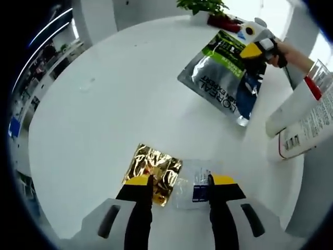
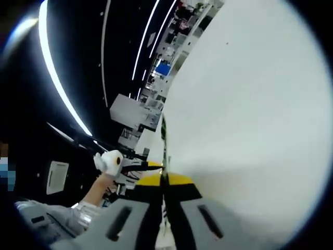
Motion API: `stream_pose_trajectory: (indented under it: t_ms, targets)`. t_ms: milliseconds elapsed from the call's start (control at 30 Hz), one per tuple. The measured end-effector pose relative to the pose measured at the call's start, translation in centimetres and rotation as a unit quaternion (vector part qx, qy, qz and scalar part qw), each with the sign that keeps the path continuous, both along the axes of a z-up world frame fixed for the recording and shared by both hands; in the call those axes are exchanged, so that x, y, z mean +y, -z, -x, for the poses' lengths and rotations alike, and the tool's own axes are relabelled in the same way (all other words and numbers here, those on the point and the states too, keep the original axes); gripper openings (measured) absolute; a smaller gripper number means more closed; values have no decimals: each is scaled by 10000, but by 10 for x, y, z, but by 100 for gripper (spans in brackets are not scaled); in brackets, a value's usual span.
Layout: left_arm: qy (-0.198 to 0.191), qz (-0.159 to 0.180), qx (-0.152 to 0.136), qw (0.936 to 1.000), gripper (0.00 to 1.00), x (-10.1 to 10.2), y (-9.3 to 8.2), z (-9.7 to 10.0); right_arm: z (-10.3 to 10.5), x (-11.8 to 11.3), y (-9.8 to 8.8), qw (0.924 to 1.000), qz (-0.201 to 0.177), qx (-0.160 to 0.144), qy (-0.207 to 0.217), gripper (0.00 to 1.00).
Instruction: Arrange the skincare products in the storage area until every visible bottle or jar stands upright without overlapping.
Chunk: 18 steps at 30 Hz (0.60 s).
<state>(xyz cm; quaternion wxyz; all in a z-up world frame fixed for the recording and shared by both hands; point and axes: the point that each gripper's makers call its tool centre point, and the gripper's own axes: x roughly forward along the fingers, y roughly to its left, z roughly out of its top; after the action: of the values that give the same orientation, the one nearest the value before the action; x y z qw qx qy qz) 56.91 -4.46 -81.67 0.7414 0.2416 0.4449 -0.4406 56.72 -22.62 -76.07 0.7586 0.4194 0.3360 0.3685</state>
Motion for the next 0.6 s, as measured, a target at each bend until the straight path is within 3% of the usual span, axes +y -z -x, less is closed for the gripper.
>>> stream_pose_trajectory:
  t_ms: [167,400,533,600]
  targets:
    - [-90,507,-76,9986,42,-16,-21,4,0,4,-6,9999,-10,-94,-67,1]
    - [-178,969,-109,9951,42,-30,-40,2,0,12,-19,9993,-15,-326,-199,1]
    - [-324,1807,254,9827,45,-50,-58,14,2,16,-29,9978,-80,-568,-331,1]
    - [-386,2076,310,9770,46,-54,-63,9,4,18,-34,9969,-139,-678,-385,1]
